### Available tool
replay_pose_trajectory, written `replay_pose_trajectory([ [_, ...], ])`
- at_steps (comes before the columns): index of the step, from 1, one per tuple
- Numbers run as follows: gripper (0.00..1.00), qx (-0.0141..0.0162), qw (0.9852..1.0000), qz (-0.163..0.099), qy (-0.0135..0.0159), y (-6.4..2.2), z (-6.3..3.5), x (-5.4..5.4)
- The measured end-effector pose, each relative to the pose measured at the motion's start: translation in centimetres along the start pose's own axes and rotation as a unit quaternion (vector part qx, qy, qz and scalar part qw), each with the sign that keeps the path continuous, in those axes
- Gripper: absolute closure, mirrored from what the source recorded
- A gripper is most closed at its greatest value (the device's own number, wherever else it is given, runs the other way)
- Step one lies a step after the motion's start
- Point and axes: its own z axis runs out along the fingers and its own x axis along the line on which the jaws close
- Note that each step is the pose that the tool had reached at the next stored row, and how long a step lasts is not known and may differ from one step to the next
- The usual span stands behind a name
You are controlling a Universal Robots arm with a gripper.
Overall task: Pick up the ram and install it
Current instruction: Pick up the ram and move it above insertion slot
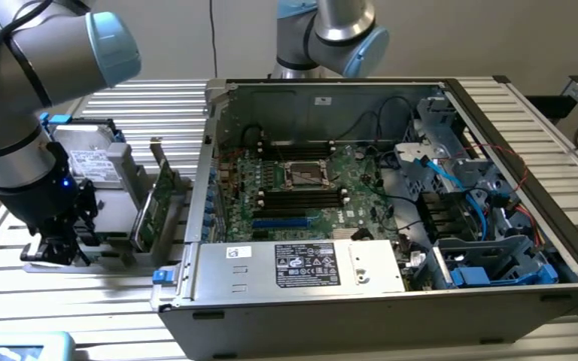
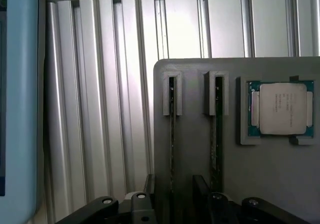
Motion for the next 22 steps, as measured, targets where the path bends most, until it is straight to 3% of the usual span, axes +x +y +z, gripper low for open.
replay_pose_trajectory([
  [3,0.60,0.0000,1.0000,0.000,0.0000,0.05,0.09,0.0],
  [5,0.73,0.0000,1.0000,0.000,-0.0001,0.07,0.12,0.0],
  [6,0.73,0.0000,1.0000,0.000,-0.0001,0.08,0.12,0.0],
  [7,0.84,-0.0001,1.0000,0.000,0.0000,0.09,0.11,0.0],
  [8,0.84,-0.0001,1.0000,0.000,0.0000,0.10,-0.01,0.0],
  [22,0.87,-0.0001,1.0000,0.000,0.0000,-0.01,-6.26,0.8],
])
